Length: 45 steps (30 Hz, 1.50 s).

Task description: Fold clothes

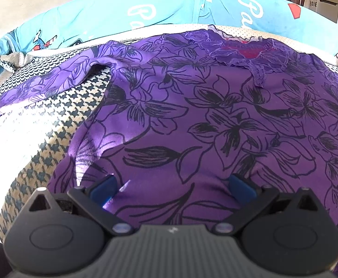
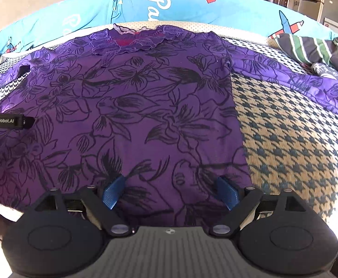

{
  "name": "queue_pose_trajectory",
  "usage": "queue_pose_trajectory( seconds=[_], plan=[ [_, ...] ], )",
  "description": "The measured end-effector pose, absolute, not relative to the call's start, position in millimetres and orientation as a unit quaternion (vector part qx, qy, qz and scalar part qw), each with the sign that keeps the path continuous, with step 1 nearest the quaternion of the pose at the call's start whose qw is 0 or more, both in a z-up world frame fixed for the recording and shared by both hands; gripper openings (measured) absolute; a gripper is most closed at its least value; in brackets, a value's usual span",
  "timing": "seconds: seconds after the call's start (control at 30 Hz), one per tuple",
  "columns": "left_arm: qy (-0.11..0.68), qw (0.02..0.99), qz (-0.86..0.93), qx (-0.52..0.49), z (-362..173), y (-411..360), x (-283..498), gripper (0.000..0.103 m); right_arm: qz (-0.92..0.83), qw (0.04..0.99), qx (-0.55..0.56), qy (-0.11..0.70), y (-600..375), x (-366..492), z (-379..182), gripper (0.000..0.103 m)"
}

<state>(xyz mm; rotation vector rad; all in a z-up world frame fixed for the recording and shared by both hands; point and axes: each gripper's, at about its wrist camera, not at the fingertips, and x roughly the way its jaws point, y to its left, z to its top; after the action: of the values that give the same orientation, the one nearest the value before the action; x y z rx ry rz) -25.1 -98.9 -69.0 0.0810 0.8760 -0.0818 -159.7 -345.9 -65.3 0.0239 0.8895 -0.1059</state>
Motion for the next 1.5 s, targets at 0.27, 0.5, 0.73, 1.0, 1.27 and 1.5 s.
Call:
queue_pose_trajectory(
  seconds=[0.27, 0.5, 0.73, 1.0, 1.27, 1.5],
  plan=[
    [0.428, 0.902, -0.044, 0.048, -68, -98, -40, 0.103, -0.062, 0.872, 0.025, 0.485, -334, -181, -79, 0.089],
    [0.434, 0.899, -0.045, 0.046, -65, -96, -53, 0.103, -0.056, 0.845, 0.009, 0.533, -326, -179, -94, 0.090],
    [0.439, 0.896, -0.051, 0.046, -62, -96, -63, 0.103, -0.037, 0.854, 0.008, 0.519, -320, -186, -87, 0.089],
    [0.443, 0.893, -0.058, 0.048, -56, -99, -72, 0.103, 0.037, 0.875, 0.029, 0.482, -308, -201, -72, 0.089],
    [0.466, 0.882, -0.046, 0.055, -53, -107, -74, 0.103, 0.079, 0.896, 0.058, 0.434, -303, -203, -49, 0.089],
    [0.484, 0.872, -0.049, 0.055, -50, -114, -74, 0.103, 0.017, 0.902, 0.089, 0.422, -315, -187, -41, 0.090]
  ],
)
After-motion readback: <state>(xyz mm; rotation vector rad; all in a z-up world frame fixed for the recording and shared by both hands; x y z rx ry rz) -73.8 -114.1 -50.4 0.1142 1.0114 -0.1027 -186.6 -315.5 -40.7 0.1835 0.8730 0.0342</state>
